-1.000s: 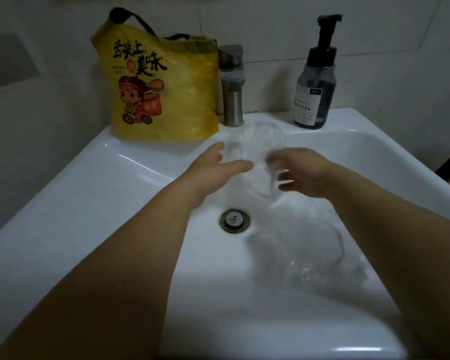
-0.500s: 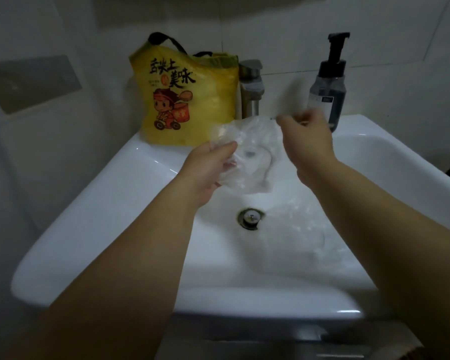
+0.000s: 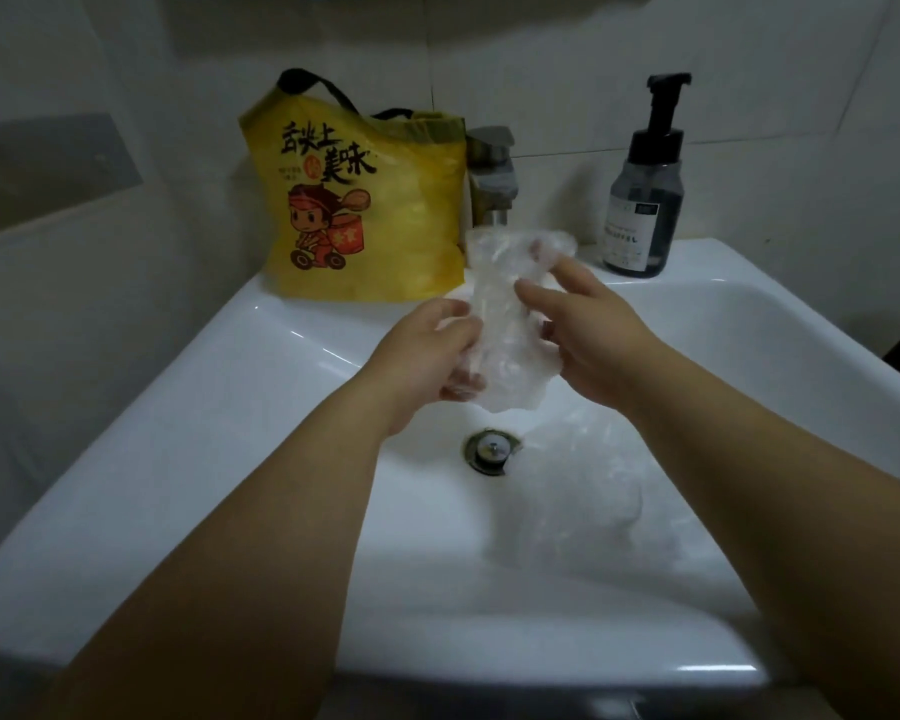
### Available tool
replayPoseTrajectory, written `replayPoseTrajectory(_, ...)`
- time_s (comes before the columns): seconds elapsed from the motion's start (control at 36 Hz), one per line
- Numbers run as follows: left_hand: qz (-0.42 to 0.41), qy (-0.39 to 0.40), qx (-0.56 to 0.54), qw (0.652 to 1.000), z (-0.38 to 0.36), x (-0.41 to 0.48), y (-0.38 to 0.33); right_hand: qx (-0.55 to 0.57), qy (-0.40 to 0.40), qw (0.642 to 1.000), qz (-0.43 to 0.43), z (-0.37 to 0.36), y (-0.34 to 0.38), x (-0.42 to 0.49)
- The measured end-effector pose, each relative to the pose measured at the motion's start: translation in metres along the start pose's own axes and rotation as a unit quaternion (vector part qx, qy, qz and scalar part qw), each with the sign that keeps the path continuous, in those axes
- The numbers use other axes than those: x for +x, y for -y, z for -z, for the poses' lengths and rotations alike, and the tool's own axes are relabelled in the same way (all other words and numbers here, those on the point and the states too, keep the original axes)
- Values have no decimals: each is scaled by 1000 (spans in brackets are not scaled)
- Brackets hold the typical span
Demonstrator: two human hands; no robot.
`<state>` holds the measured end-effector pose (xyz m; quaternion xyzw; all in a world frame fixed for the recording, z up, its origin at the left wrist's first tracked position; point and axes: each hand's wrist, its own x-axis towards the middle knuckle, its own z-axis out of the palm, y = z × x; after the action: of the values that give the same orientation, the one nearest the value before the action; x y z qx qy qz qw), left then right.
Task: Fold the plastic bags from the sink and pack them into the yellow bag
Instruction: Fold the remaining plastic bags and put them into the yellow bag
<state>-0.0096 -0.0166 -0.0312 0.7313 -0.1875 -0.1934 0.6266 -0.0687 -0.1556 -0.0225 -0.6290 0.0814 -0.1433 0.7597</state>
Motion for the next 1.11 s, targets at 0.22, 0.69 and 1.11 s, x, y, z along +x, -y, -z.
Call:
replayPoseTrajectory(0.22,19,28,131,991,11,9,12,-57,-30,998,20,1,-3,10)
replayPoseTrajectory(0.69,-68,-43,45,996,6,12,8,-115,-91,989,32,-1,-5,12)
replayPoseTrajectory(1.11,-30,-96,-68,993,13,15,-3,-70,-74,995,20,0,4,10)
